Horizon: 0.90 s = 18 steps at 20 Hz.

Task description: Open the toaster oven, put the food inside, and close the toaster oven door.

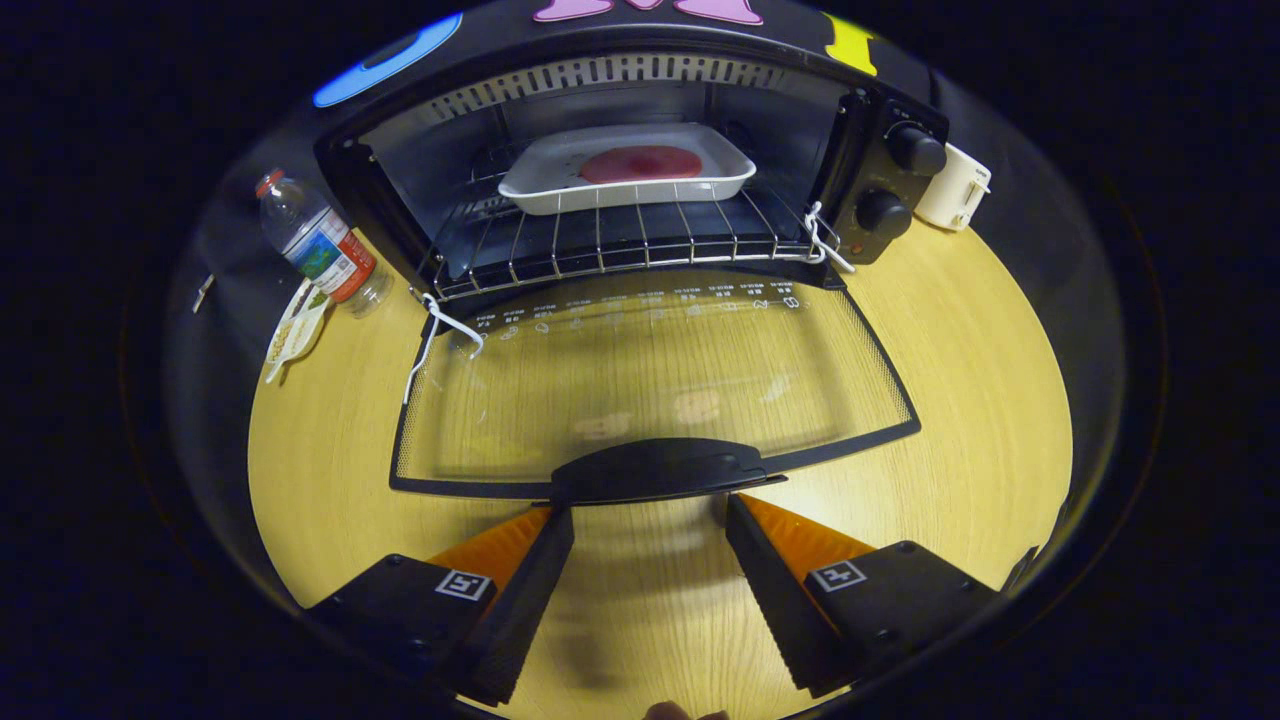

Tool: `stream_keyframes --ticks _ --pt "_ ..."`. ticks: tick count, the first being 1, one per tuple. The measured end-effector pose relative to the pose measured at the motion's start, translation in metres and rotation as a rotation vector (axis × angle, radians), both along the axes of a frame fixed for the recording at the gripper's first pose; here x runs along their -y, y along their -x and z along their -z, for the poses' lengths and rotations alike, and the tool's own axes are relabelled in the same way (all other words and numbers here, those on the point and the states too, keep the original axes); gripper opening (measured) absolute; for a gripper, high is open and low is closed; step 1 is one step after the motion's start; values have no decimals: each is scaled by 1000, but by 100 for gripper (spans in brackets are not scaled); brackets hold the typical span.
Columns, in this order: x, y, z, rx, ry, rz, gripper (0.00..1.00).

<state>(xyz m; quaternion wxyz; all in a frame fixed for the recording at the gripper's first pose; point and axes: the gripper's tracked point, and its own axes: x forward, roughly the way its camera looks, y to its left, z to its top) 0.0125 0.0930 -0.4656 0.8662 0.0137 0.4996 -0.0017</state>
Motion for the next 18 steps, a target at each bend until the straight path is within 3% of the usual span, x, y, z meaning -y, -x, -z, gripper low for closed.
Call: stream_keyframes --ticks 2,12,18 --pt "2 3 -12 33 26 -35 99" --pt "0 -5 -93 253 -2 -52 99" --pt "4 -11 -154 407 -51 -26 100"
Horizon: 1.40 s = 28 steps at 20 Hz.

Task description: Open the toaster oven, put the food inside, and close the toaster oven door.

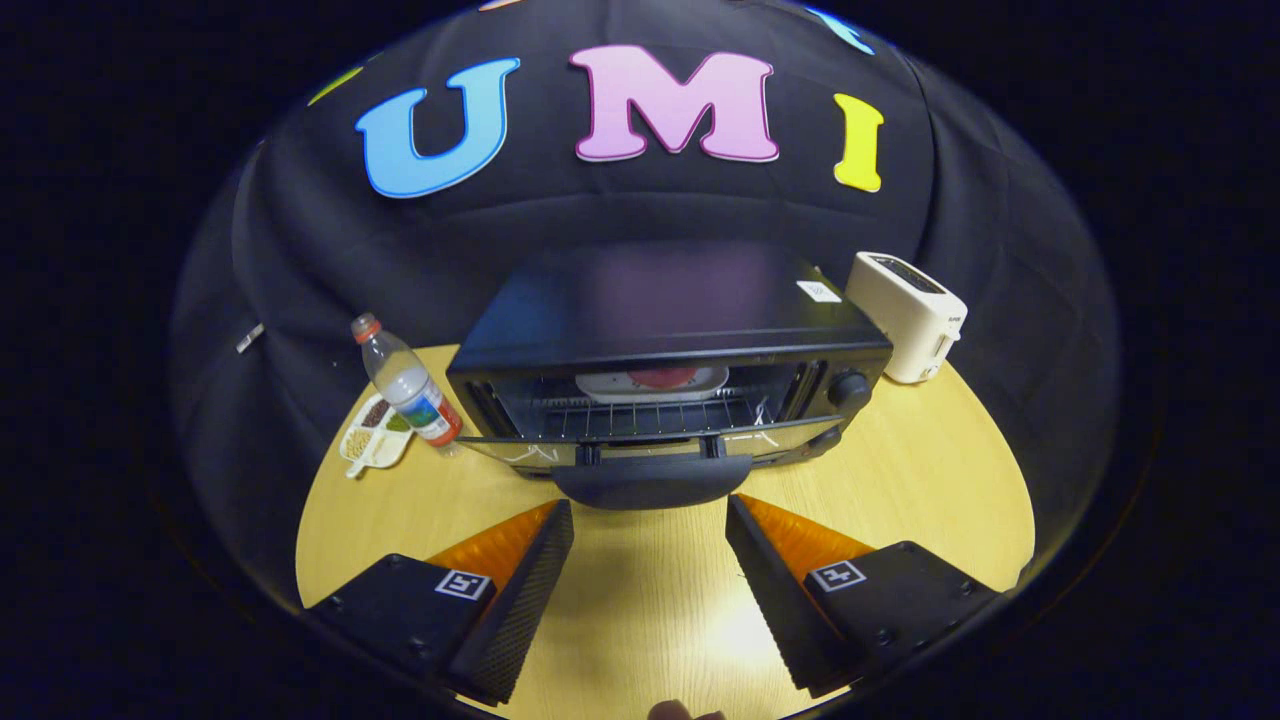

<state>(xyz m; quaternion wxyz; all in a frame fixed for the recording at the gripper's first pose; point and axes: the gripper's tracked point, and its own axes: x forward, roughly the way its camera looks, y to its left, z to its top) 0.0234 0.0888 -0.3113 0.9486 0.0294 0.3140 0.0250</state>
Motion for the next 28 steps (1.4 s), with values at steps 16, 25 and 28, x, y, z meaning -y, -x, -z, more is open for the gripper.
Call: stream_keyframes --ticks 16,25,28 --pt "50 17 -208 454 5 6 99" --pt "111 71 -309 651 1 36 99" --pt "128 83 -322 679 8 31 98"
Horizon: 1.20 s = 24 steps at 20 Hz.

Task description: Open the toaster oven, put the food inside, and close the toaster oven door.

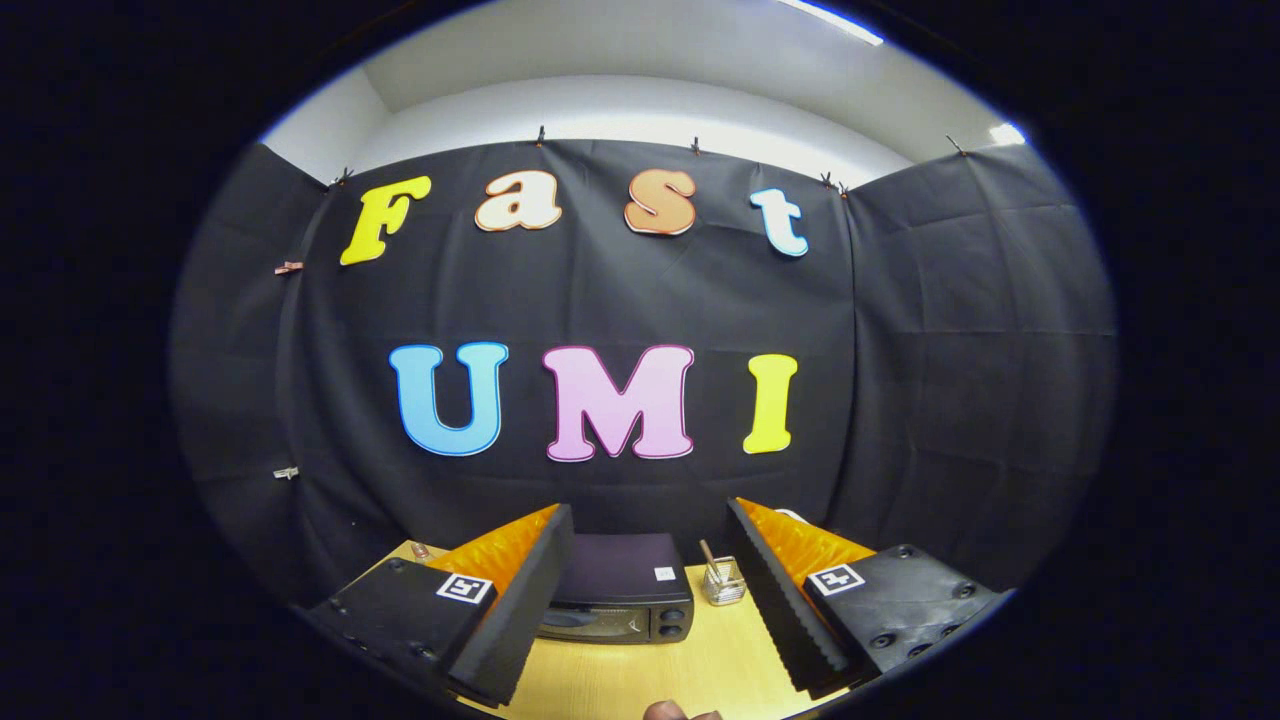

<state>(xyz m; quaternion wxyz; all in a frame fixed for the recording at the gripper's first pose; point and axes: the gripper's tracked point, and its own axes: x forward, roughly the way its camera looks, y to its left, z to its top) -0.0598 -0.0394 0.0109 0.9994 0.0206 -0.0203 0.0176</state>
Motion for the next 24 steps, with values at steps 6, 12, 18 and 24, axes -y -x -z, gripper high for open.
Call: stream_keyframes --ticks 6,12,18,24 --pt "22 6 10 -21 -13 -8 98" --pt "22 8 11 -18 -15 -19 98" --pt "20 11 10 -14 -7 -25 98" --pt "23 11 13 -18 -9 -17 99"
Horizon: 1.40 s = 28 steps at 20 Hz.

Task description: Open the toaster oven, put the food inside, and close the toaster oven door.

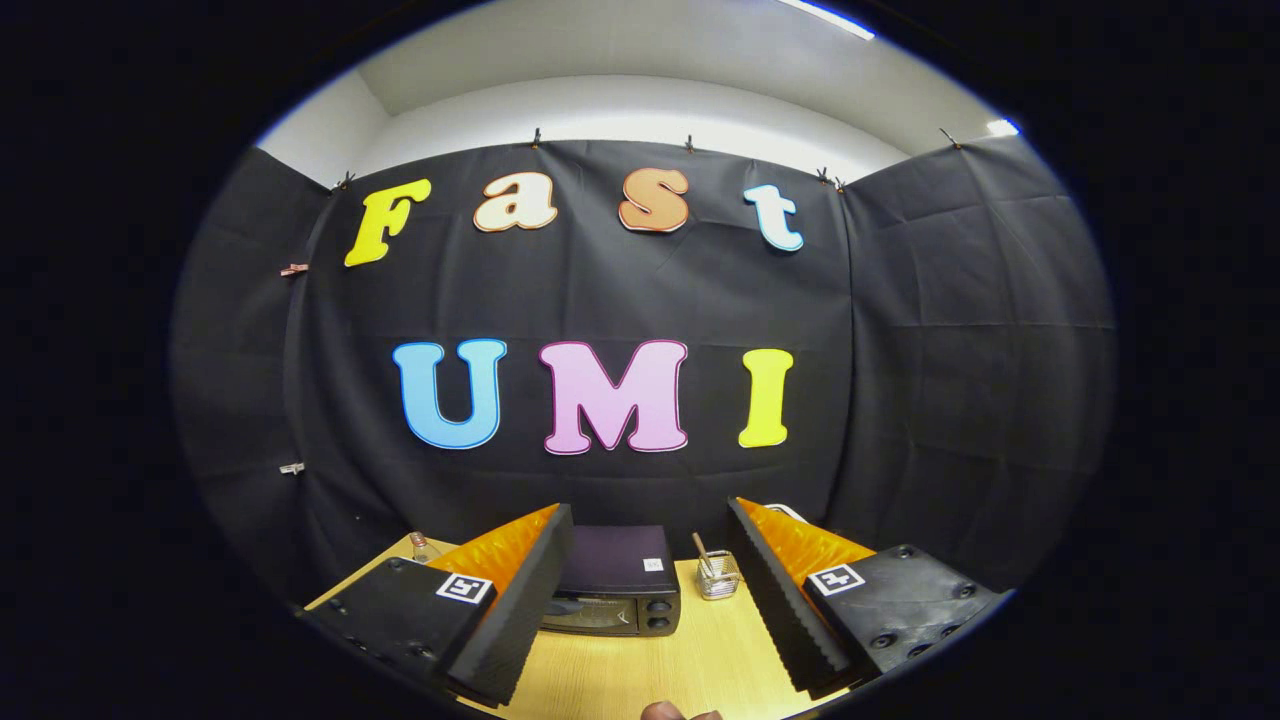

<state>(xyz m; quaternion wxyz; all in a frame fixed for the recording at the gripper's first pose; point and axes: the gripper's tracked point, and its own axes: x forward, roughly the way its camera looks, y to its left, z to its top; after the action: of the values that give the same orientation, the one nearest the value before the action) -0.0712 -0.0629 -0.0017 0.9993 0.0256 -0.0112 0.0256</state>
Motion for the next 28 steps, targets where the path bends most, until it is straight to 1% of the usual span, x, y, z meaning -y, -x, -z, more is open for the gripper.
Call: stream_keyframes --ticks 28 --pt "11 1 -1 16 1 11 99"
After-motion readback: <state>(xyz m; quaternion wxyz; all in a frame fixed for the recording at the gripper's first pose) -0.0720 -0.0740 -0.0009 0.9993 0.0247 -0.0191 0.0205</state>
